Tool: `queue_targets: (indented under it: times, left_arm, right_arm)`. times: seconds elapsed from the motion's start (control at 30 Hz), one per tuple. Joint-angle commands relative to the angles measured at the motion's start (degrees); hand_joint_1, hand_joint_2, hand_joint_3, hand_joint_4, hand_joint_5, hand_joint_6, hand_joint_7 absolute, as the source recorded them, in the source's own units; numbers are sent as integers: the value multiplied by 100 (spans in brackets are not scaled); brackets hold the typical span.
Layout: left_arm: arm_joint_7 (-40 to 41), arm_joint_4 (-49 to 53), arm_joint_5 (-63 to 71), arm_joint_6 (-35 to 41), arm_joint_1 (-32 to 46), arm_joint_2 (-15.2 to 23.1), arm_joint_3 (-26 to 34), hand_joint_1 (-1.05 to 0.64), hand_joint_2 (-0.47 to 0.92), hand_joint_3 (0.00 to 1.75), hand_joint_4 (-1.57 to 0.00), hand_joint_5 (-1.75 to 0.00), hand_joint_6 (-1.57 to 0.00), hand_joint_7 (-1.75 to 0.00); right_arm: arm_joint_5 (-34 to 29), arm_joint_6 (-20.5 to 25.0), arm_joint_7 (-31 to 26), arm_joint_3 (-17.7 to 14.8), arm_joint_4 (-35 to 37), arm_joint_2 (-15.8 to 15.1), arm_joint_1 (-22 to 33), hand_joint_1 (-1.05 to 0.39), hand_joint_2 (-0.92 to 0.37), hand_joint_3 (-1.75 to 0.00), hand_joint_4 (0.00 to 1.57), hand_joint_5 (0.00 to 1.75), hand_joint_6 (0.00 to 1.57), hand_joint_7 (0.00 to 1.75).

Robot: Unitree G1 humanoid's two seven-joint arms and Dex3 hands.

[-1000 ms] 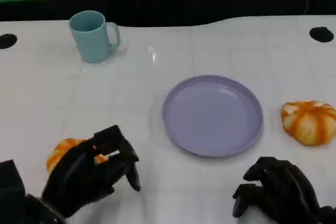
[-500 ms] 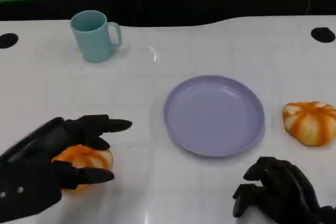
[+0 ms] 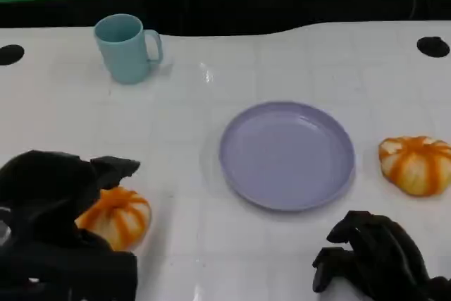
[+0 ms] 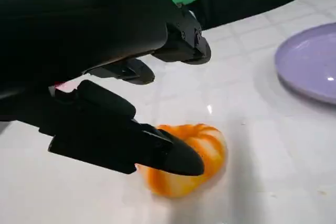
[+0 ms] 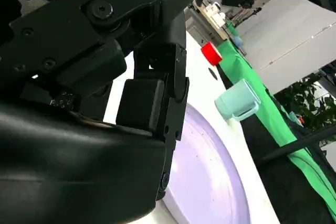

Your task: Grasp the bread from the table and place it into the plate.

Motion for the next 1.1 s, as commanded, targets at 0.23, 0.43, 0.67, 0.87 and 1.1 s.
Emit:
queue_targets:
  times: [0.23, 0.43, 0.67, 0.87, 1.1]
  left_arm:
    - [-61, 945, 834, 208, -582, -57, -724, -73, 88, 1, -32, 0, -21, 0]
    - [406, 2621, 1284, 234, -1335, -311, -1461, -74, 84, 0, -30, 0, -18, 0]
    - [1098, 4215, 1184, 84, -1876, -535, -1908, -75, 84, 0, -30, 0, -18, 0]
    - [1608, 5140, 949, 8, -2158, -691, -2132, -68, 84, 0, -30, 0, -18, 0]
    - [1977, 5882, 485, -320, -2419, -763, -2230, -40, 92, 13, -56, -143, -71, -8]
  right_arm:
    - [26, -79, 6, -53, -3, -40, 40, -104, -74, 0, 156, 78, 157, 37]
    - [21, -17, -54, -40, -77, -35, 67, -105, -73, 0, 156, 77, 157, 37]
    - [35, -3, -43, -25, -133, -41, 106, -103, -73, 0, 156, 77, 157, 37]
    - [35, 33, -27, -11, -166, -68, 115, -103, -73, 0, 156, 77, 157, 38]
    - [41, 24, -6, -19, -167, -79, 125, -103, -74, -1, 155, 77, 157, 37]
